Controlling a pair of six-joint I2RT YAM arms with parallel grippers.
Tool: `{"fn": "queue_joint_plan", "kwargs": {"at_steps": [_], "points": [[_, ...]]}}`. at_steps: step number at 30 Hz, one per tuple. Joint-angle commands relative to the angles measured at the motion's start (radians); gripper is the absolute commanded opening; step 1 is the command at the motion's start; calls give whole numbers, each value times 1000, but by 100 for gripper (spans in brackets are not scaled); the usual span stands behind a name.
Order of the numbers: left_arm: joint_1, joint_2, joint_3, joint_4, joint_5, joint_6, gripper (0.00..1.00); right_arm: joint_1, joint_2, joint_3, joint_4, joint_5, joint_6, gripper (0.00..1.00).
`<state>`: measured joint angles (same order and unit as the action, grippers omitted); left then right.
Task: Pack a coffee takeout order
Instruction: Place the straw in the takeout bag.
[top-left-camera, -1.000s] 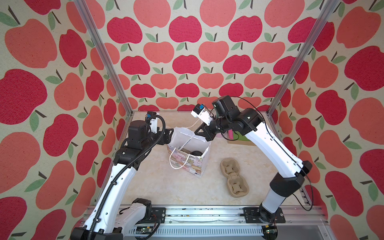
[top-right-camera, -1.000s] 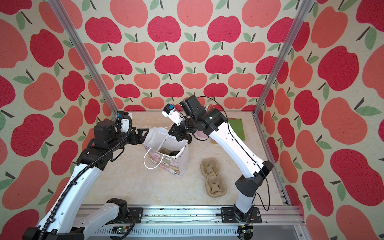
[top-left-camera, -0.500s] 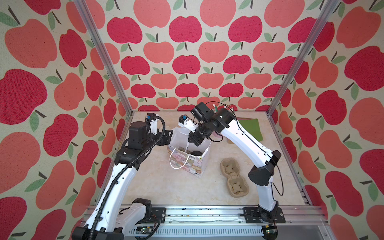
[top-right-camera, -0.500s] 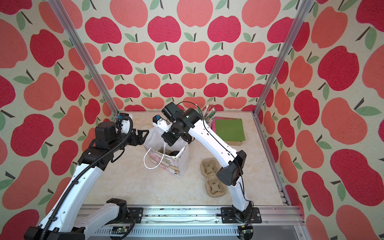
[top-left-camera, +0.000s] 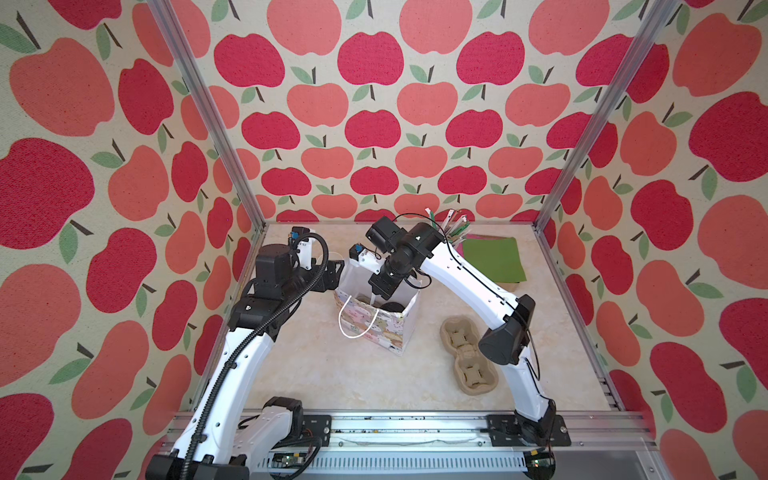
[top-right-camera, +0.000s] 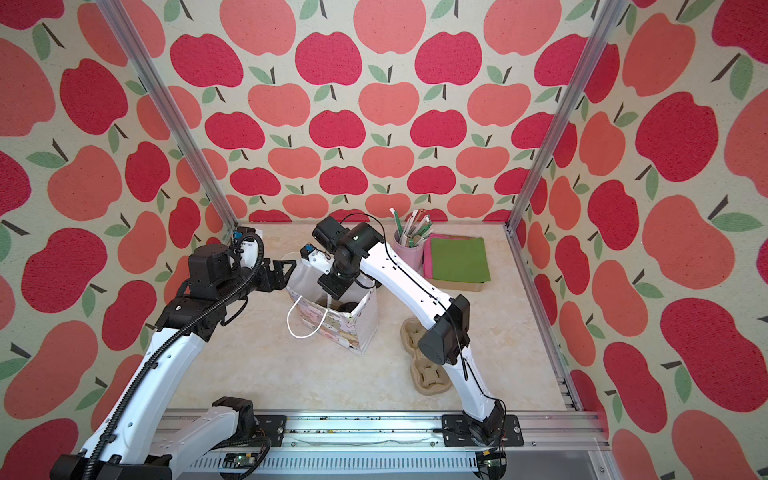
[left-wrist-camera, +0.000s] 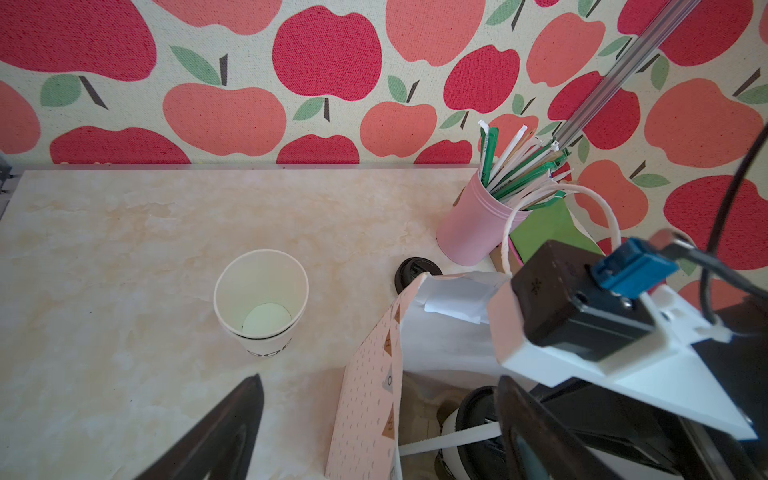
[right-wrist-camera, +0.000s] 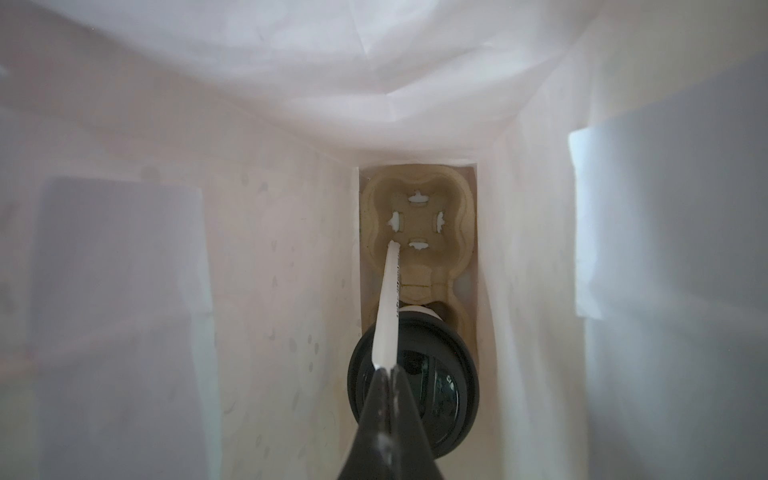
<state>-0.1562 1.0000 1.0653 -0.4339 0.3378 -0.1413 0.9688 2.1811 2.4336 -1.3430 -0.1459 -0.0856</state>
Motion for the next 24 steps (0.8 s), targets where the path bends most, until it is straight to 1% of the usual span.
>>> {"fn": "queue_joint_plan", "kwargs": {"at_steps": [1,5,9,14,20,22,24], "points": [[7,-16,-10,26,24,-12,89,11,7,29,-31,8,-6,12],[8,-14,-6,25,29,-15,89,11,-8,46,-20,11,-5,27],[9,-17,-2,19,28,-15,89,11,-43,68,-15,29,-10,45],[9,-20,1,18,30,-19,89,11,-120,68,22,48,-18,60],[7,-26,1,18,33,-26,89,-6,-243,52,99,98,-20,70],[8,-27,1,15,33,-26,89,-27,-297,8,134,126,-20,72],[8,-30,1,15,32,-26,89,-67,-368,-71,187,152,-9,73]]}}
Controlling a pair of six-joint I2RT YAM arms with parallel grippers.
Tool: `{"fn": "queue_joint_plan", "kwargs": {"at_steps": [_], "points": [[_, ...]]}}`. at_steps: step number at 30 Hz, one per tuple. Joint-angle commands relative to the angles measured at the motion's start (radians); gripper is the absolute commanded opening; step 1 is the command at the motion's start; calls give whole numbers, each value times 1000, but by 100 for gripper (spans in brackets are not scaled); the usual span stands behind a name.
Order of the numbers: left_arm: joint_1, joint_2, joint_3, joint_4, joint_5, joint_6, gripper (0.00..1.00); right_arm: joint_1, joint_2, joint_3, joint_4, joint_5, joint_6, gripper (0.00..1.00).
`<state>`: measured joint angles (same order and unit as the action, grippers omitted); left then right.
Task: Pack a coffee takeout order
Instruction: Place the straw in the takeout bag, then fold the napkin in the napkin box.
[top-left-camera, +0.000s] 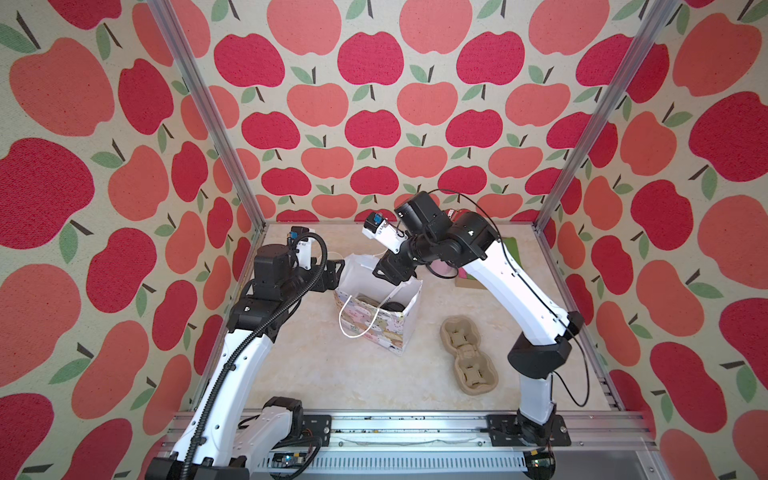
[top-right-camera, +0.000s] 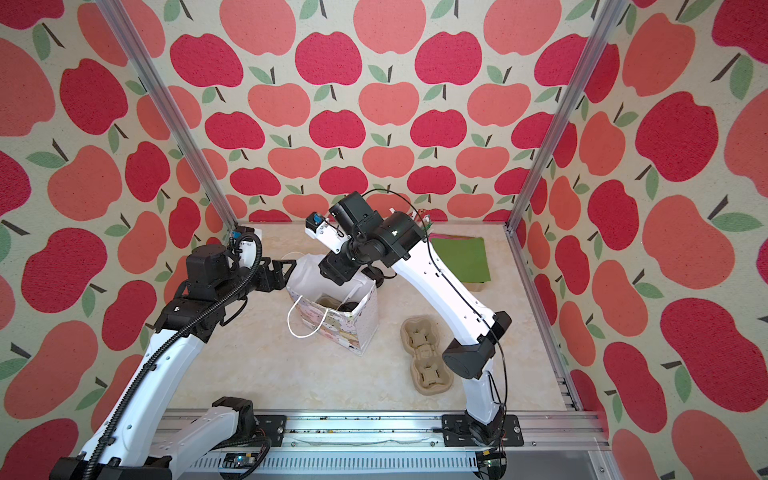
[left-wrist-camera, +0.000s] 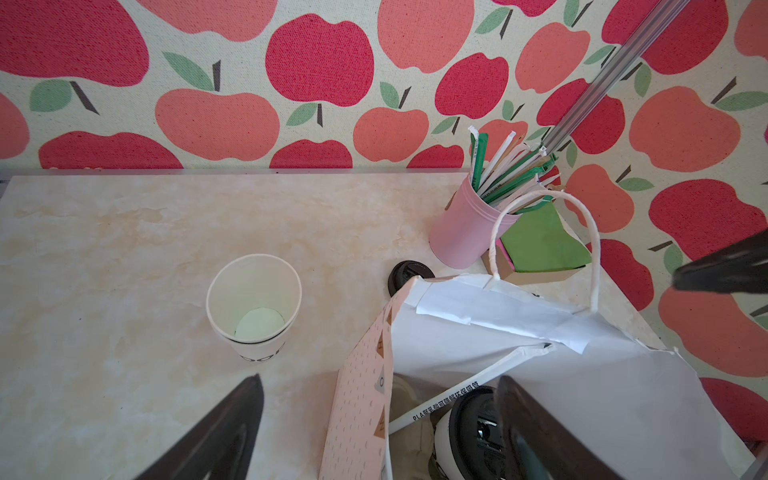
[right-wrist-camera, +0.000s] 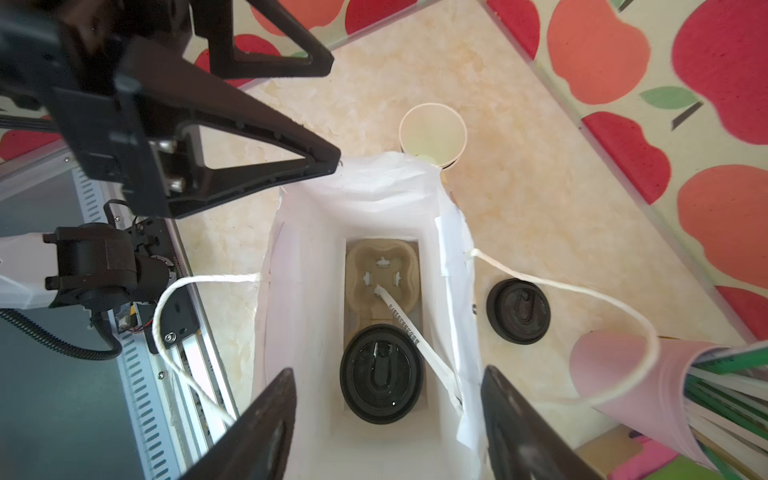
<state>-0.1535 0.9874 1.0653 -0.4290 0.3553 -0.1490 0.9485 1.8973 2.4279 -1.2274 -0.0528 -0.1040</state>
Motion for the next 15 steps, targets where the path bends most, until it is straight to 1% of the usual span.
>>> {"fn": "queue_joint_plan", "kwargs": {"at_steps": [1,4,7,10,11,12,15], "points": [[6,-16,1,9,13,-17,89,-70,-117,-107,95,60,19,74],[6,-18,1,6,11,-14,89,-173,-244,-285,201,46,75,77],[8,-20,-2,7,9,-11,89,-308,-376,-479,316,-17,154,79],[8,-17,-5,13,10,-10,89,-479,-508,-680,447,-80,245,81],[9,-15,-7,17,12,-11,89,-546,-549,-748,489,-100,279,83],[8,-12,-6,21,16,-10,89,-617,-584,-809,537,-123,316,84],[11,0,-8,32,27,-15,89,-813,-643,-977,637,-176,419,86]]}}
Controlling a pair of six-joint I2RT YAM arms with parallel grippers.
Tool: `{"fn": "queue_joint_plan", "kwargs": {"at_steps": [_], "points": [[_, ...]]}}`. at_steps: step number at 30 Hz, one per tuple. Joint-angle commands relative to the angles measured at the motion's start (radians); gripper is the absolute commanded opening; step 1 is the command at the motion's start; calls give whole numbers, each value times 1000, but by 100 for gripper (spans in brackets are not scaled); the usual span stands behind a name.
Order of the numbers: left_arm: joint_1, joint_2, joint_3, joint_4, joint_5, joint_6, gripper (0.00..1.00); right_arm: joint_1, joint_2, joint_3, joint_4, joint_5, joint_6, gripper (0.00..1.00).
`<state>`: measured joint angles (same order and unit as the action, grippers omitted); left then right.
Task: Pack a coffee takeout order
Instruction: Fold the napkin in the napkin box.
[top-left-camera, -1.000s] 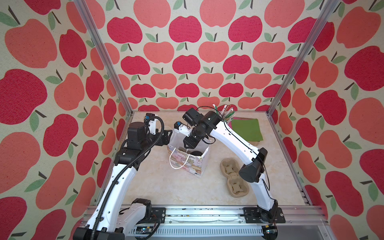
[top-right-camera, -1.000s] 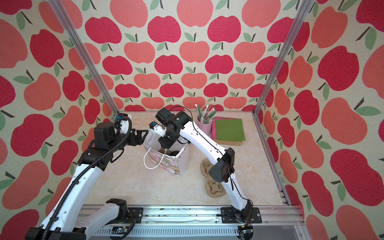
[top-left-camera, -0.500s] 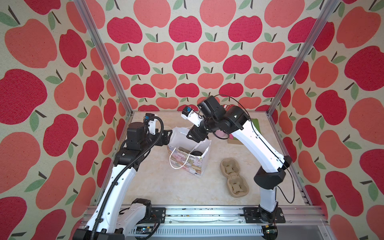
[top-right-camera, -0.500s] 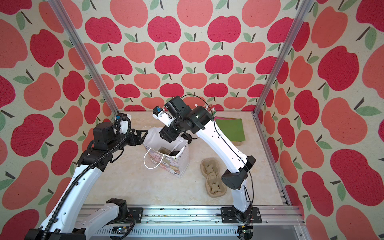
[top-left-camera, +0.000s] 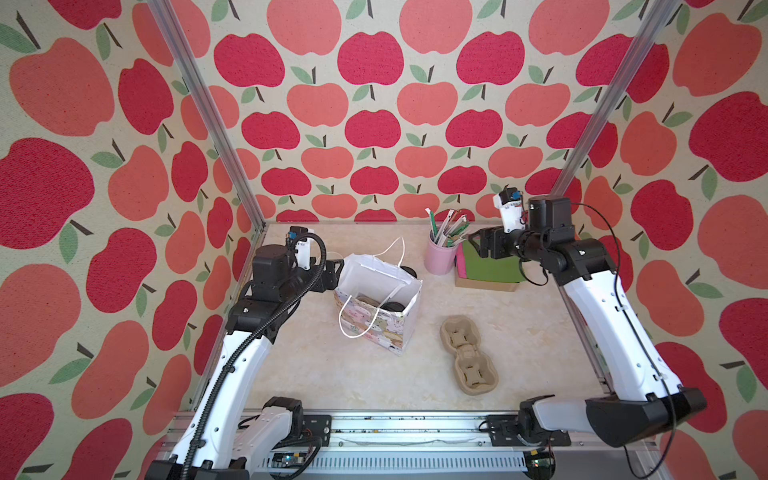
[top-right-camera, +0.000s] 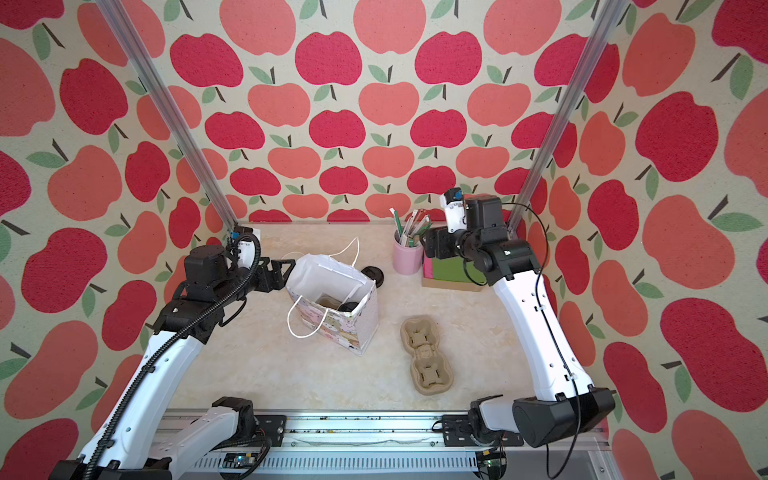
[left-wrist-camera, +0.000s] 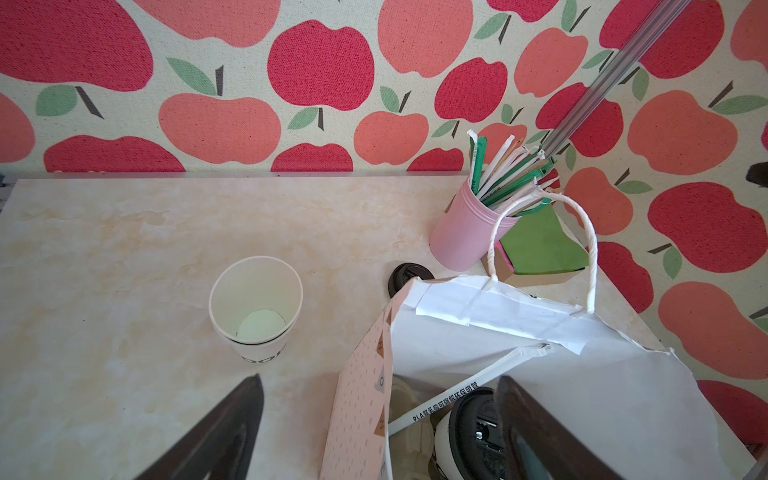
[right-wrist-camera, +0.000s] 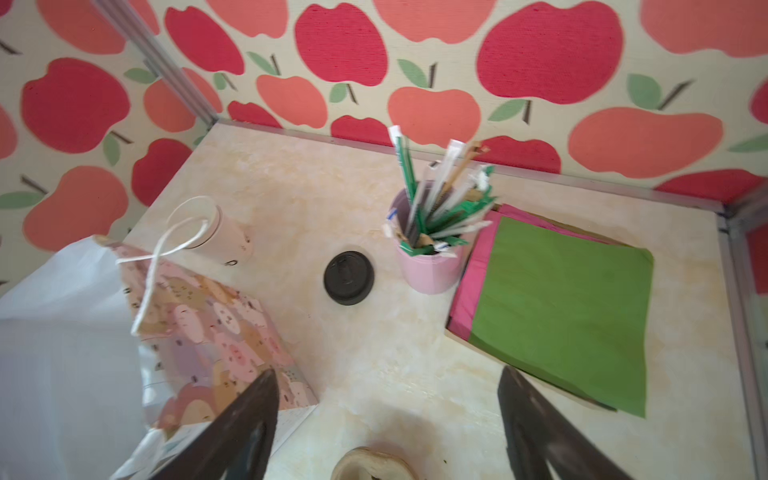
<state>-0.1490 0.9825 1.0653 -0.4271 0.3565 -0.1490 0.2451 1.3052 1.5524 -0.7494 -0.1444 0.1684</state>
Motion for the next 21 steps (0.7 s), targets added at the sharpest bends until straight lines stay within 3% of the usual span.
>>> {"fn": "queue_joint_plan", "kwargs": {"at_steps": [1,4,8,17,21], "points": [[7,8,-8,33,28,-15,89,-160,-51,-137,174,-108,171,86],[7,15,-8,35,30,-12,89,-300,-19,-235,235,-181,235,88],[9,13,-12,36,31,-9,89,-411,57,-334,312,-165,299,91],[22,21,-14,44,42,-2,90,-528,201,-493,528,-170,416,91],[26,32,-13,49,51,-1,90,-550,268,-518,601,-188,450,87]]}}
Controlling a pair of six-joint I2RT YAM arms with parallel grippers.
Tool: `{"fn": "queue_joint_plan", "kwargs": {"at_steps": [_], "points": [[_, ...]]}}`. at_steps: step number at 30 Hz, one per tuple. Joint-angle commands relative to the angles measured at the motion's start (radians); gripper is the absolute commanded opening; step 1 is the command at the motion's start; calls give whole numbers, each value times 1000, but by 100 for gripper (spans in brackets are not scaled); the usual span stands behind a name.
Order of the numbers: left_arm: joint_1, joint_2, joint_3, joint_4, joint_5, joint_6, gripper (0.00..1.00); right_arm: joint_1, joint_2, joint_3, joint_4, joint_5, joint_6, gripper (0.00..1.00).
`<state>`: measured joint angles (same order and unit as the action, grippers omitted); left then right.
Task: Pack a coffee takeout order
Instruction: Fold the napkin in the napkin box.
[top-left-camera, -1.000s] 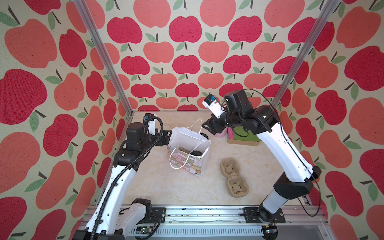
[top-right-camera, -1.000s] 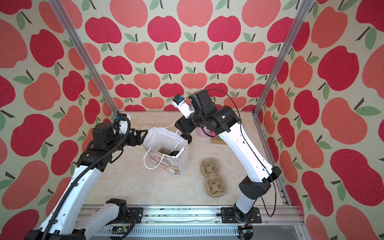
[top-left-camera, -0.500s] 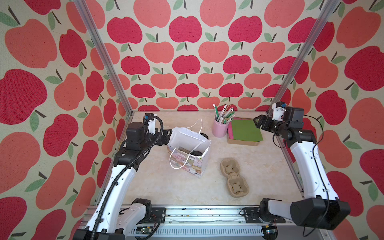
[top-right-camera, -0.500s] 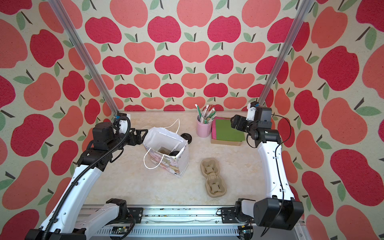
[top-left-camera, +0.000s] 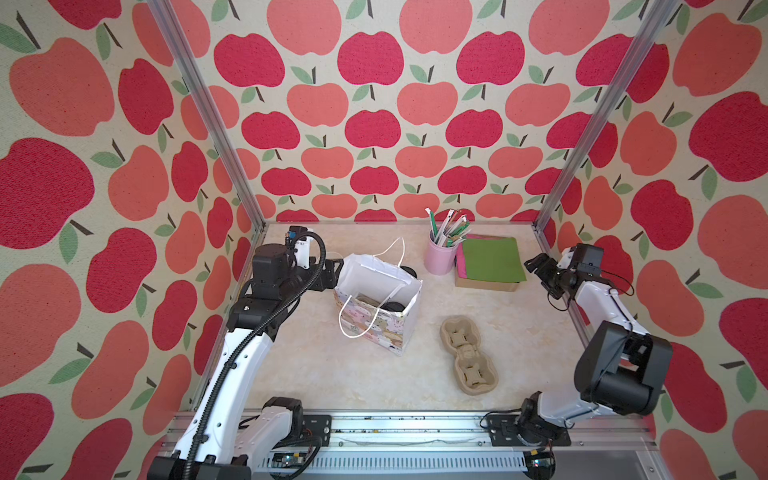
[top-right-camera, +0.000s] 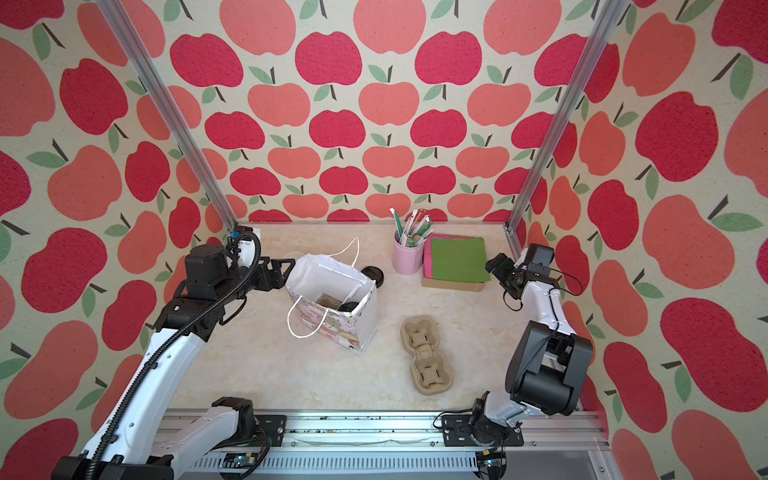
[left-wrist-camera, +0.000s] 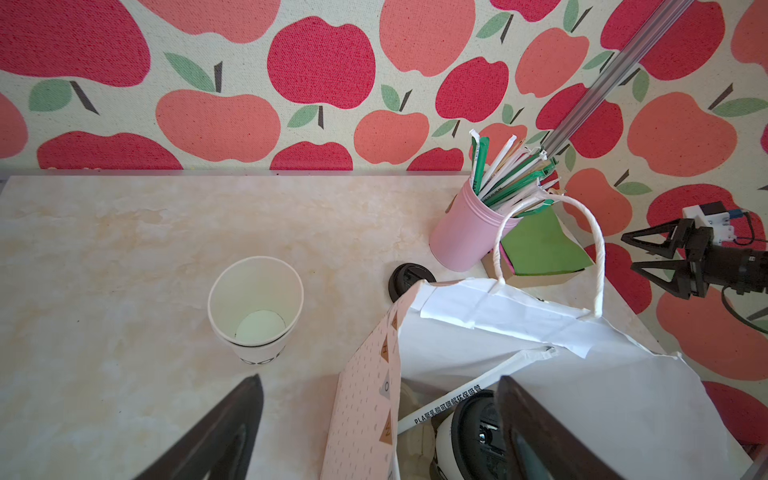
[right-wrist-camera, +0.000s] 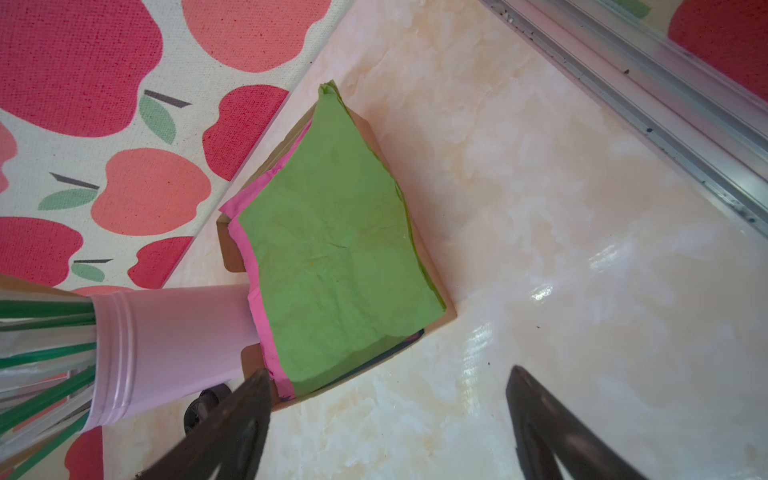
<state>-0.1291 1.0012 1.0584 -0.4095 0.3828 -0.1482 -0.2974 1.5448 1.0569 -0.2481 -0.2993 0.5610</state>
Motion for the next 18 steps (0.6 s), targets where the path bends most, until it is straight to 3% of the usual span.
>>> {"fn": "queue_joint_plan", "kwargs": {"at_steps": [1,12,18], "points": [[8,15,-6,33,25,-2,90,-9,42,-30,120,-37,64,85],[20,19,-7,28,29,1,90,-11,224,-46,288,-112,174,55],[24,20,-8,30,30,-2,90,-11,247,-60,342,-142,217,38]]}}
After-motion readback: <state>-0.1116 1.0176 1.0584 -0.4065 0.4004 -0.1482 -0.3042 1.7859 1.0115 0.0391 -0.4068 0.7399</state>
